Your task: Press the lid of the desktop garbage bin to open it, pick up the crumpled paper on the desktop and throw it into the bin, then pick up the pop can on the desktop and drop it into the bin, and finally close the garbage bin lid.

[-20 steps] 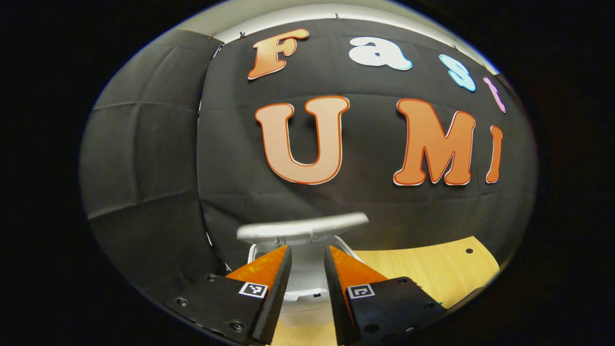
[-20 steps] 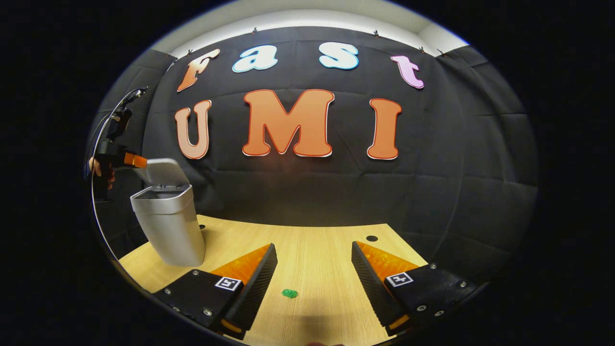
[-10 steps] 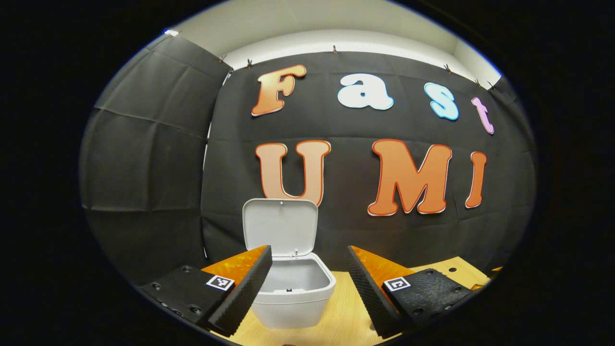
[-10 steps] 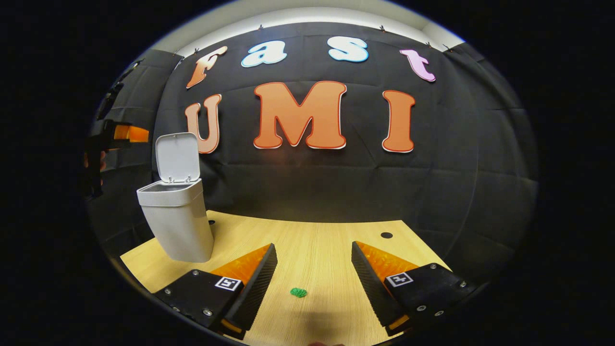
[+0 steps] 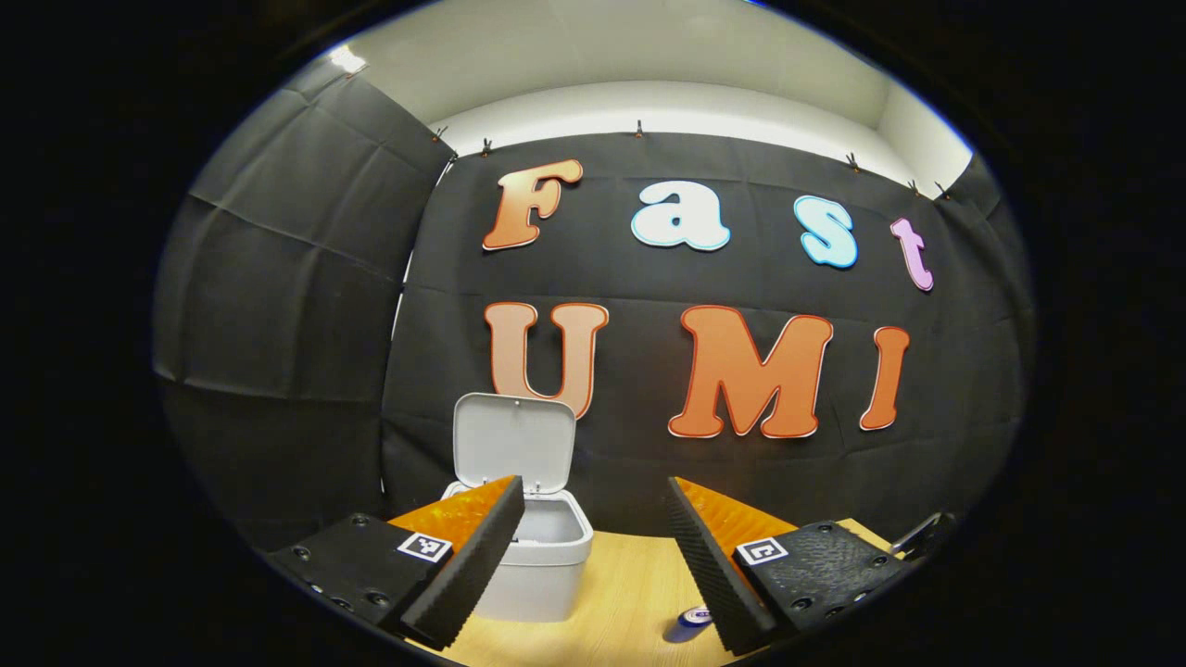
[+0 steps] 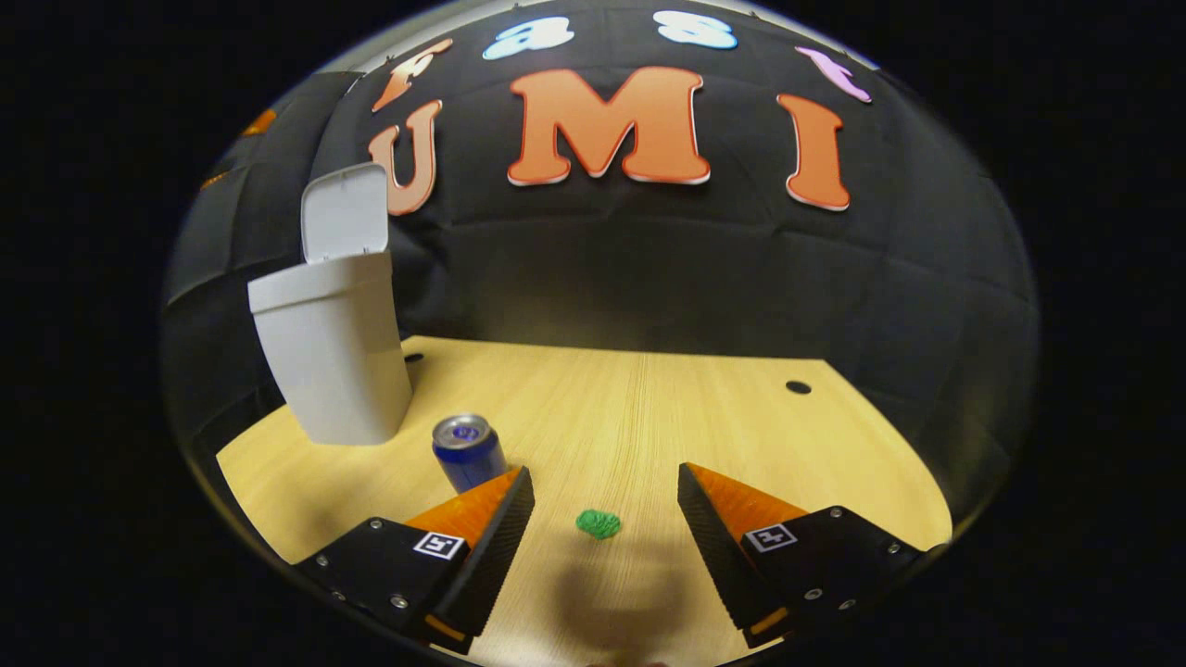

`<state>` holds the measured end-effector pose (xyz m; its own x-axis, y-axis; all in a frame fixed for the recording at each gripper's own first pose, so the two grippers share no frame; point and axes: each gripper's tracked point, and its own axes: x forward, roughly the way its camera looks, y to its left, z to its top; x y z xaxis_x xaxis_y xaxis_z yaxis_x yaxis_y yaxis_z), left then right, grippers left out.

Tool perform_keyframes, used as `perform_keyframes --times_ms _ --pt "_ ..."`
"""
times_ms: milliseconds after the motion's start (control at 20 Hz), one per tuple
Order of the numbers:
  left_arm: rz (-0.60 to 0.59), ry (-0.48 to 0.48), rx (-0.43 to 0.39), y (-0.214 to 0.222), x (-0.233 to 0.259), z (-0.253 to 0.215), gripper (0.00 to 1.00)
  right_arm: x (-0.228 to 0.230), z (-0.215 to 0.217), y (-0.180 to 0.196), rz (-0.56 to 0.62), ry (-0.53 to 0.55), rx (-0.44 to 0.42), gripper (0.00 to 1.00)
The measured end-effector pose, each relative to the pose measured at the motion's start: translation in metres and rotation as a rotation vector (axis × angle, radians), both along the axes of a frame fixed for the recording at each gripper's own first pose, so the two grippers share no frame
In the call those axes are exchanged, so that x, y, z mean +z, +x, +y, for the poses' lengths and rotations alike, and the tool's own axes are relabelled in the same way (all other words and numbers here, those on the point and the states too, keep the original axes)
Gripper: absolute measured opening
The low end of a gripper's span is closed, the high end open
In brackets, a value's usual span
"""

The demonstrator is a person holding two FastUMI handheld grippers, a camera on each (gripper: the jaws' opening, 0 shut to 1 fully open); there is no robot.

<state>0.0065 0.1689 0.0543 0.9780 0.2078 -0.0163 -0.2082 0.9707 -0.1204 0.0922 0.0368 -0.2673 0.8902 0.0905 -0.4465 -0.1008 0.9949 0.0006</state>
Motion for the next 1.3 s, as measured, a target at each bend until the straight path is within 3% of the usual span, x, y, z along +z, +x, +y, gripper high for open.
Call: perform_keyframes --times_ms 450,600,700,800,850,900,950,1300 --pt "0.053 0.065 0.022 -0.014 -0.008 0.007 0.95 -0.08 0.005 0.043 0.138 -0.001 -0.023 0.95" --pt "0.07 0.073 0.033 -0.023 -0.015 0.014 0.96 -0.099 0.01 0.042 0.181 -0.02 -0.018 0.88" --pt "0.073 0.091 0.043 -0.026 -0.013 0.019 0.96 -0.104 0.014 0.044 0.19 -0.013 -0.015 0.8" --pt "0.072 0.095 0.05 -0.026 -0.012 0.022 0.96 -0.105 0.013 0.043 0.205 -0.02 -0.026 0.66" --pt "0.076 0.089 0.047 -0.026 -0.013 0.021 0.96 -0.105 0.01 0.042 0.209 -0.03 -0.034 0.43" --pt "0.078 0.084 0.043 -0.026 -0.016 0.021 0.96 -0.105 0.01 0.04 0.212 -0.044 -0.036 0.46" --pt "0.08 0.079 0.037 -0.026 -0.016 0.02 0.96 -0.107 0.009 0.038 0.219 -0.062 -0.034 0.35" --pt "0.075 0.058 0.014 -0.033 -0.016 0.018 0.96 -0.101 0.006 0.028 0.231 -0.077 -0.02 0.2"
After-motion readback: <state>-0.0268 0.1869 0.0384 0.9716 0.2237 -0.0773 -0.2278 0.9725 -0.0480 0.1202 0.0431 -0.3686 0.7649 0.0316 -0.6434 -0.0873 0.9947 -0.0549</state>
